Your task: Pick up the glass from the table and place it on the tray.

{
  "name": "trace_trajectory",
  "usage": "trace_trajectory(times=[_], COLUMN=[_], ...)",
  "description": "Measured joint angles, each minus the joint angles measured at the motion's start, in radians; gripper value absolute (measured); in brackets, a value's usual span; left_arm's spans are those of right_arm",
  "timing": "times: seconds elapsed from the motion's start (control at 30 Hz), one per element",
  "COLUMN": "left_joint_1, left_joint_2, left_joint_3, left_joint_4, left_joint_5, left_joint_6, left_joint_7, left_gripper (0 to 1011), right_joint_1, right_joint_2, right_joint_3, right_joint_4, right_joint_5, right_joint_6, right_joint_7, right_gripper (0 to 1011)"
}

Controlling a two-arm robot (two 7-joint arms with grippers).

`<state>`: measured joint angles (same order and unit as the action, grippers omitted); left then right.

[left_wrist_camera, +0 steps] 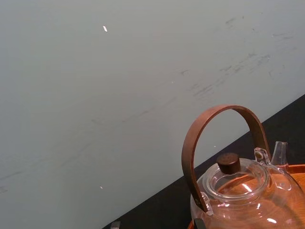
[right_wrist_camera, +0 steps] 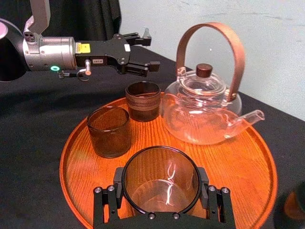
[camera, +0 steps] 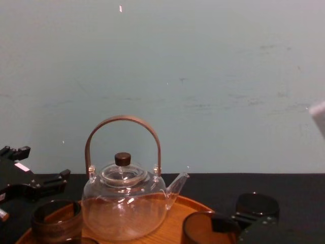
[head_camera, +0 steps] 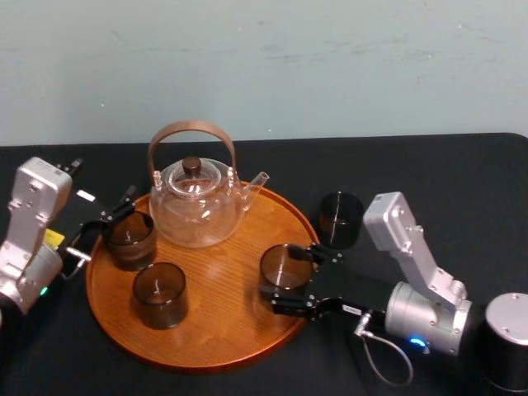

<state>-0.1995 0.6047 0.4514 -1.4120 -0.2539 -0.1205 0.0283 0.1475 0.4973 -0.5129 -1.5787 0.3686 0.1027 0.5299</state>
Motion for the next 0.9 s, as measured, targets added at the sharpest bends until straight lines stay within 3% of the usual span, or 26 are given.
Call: trace_trajectory(times=[0.4, 0.9], left_joint_1=[0.000, 0.000], left_joint_2=[0.000, 0.000], left_joint_3=[0.000, 0.000], left_joint_4=[0.000, 0.000], left_joint_5=[0.000, 0.000], left_joint_6=[0.000, 0.000], left_joint_7=[0.000, 0.000], left_gripper=[1001, 1002], right_joint_1=[0.046, 0.069], right_joint_2=[-0.049, -0.083], right_joint_3=[-0.052, -0.080], right_joint_4=[0.061, 0.105], right_joint_5=[-0.037, -0.053], right_joint_6=[0.000, -0.002], right_joint_7=[0.001, 0.014], right_gripper=[905, 905])
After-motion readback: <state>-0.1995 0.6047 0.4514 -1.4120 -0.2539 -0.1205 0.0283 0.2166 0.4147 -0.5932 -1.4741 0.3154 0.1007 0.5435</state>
